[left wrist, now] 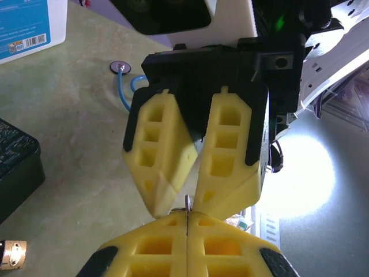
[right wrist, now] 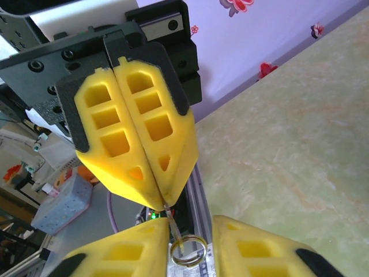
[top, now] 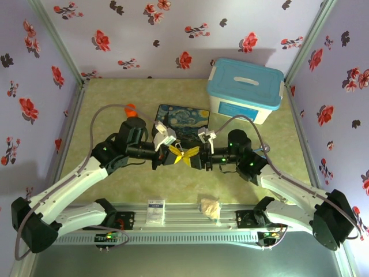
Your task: Unlock the padlock with the key
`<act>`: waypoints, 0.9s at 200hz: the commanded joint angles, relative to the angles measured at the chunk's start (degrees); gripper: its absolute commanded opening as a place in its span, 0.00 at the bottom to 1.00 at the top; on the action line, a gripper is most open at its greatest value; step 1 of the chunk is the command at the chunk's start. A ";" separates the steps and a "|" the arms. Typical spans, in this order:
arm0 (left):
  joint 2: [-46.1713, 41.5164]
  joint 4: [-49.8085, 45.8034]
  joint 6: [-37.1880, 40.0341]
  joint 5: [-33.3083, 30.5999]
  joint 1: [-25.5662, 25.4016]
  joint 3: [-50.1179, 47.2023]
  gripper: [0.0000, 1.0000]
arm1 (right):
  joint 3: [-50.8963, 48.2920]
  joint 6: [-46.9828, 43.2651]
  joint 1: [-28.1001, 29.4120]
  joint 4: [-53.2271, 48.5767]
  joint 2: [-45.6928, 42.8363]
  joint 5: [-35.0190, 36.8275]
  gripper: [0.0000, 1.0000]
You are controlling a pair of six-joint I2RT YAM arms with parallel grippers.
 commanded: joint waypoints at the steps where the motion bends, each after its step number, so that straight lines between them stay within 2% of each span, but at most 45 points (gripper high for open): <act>1: -1.26 2.30 -2.15 1.56 0.57 -1.24 0.00 | -0.78 -0.62 0.45 -0.39 -1.40 -1.15 0.20; 54: -1.08 2.12 -2.62 1.46 1.28 -1.39 0.00 | -0.82 -0.10 0.49 -0.29 -1.52 -2.49 0.03; 69: -1.08 3.28 -3.41 1.52 1.34 -1.85 0.00 | -0.80 0.17 0.45 -0.38 -1.32 -2.32 0.05; 83: -0.99 3.96 -3.98 1.67 1.36 -2.14 0.00 | -1.18 1.06 0.54 0.73 -1.25 -2.18 0.22; 93: -0.90 4.22 -4.13 1.70 1.36 -2.14 0.00 | -1.49 1.49 0.58 1.91 -1.32 -2.18 0.25; 127: -0.67 4.60 -4.17 1.78 1.36 -2.28 0.00 | -1.33 1.95 0.85 3.24 -0.18 -2.27 0.20; 151: -0.20 4.66 -4.41 2.12 1.36 -1.96 0.00 | -1.29 1.94 0.93 3.34 0.55 -2.05 0.22; 180: -0.37 4.57 -4.35 2.09 1.36 -2.05 0.00 | -1.56 1.40 0.90 3.32 -0.09 -0.30 0.16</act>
